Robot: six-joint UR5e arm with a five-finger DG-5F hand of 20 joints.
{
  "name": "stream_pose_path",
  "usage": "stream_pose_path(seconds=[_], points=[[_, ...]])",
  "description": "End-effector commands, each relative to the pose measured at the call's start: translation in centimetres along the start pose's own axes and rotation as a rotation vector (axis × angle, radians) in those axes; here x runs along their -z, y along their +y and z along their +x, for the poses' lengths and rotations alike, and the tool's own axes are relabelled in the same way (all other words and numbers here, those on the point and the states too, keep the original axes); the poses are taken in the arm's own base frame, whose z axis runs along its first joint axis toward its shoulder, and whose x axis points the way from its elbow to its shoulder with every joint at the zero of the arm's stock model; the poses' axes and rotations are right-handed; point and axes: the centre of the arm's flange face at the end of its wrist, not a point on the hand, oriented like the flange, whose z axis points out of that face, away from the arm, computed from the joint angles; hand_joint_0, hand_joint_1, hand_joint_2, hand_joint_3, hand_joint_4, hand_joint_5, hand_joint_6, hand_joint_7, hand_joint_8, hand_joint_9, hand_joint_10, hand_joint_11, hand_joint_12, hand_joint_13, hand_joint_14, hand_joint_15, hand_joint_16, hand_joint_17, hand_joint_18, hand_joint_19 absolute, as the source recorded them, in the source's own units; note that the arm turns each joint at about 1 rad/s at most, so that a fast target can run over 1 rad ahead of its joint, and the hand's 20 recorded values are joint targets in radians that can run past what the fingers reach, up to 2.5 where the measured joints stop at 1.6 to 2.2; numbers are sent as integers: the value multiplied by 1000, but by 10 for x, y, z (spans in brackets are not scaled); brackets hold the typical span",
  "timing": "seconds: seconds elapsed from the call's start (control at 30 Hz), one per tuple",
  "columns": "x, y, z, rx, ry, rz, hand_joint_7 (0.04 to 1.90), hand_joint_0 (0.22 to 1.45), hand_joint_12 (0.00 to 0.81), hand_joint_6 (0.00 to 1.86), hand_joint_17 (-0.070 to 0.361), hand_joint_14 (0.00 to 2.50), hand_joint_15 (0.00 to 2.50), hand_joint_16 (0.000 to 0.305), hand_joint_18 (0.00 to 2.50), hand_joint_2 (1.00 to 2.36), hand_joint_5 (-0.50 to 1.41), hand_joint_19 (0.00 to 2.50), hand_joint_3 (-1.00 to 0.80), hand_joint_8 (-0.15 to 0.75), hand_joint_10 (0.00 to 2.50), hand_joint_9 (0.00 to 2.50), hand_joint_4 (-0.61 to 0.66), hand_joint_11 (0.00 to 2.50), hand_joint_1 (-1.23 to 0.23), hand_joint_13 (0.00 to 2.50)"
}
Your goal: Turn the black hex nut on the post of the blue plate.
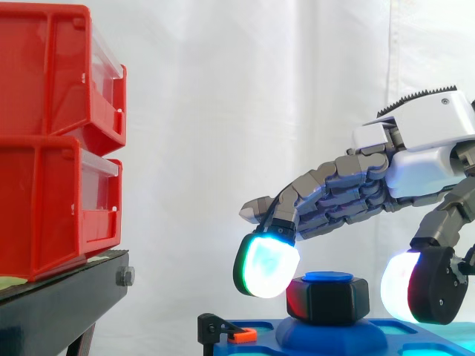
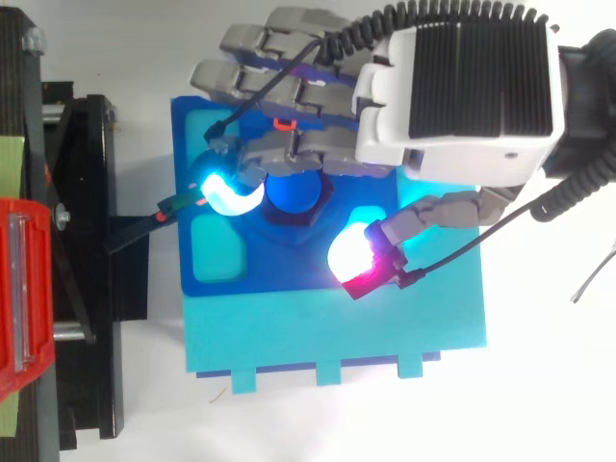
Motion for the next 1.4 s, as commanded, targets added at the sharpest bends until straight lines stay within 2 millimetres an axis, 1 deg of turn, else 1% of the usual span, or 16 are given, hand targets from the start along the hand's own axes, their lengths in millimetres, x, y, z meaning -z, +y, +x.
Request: stream_pose_path(seconds=[0.0,0.43,0.83,1.17,1.37], points=[[1,-4,-2,-1,3,-6,649,464,296,501,89,0,0,40,0,1000,-300,0,-500,128,0,0,44,0,-850,0],[3,-22,-9,-2,2,-8,649,466,296,501,89,0,0,39,0,1000,-300,0,-500,127,0,0,45,0,-837,0],[6,-33,-12,-6,12,-15,650,458,296,501,90,0,0,40,0,1000,-300,0,-500,130,0,0,47,0,-847,0],[7,-35,-13,-6,16,-17,658,418,312,501,97,0,0,43,0,1000,-300,0,-500,144,0,0,64,0,-843,0],[9,-38,-18,-6,30,-19,670,404,318,501,99,0,0,44,0,1000,-300,0,-500,150,0,0,92,0,-835,0]])
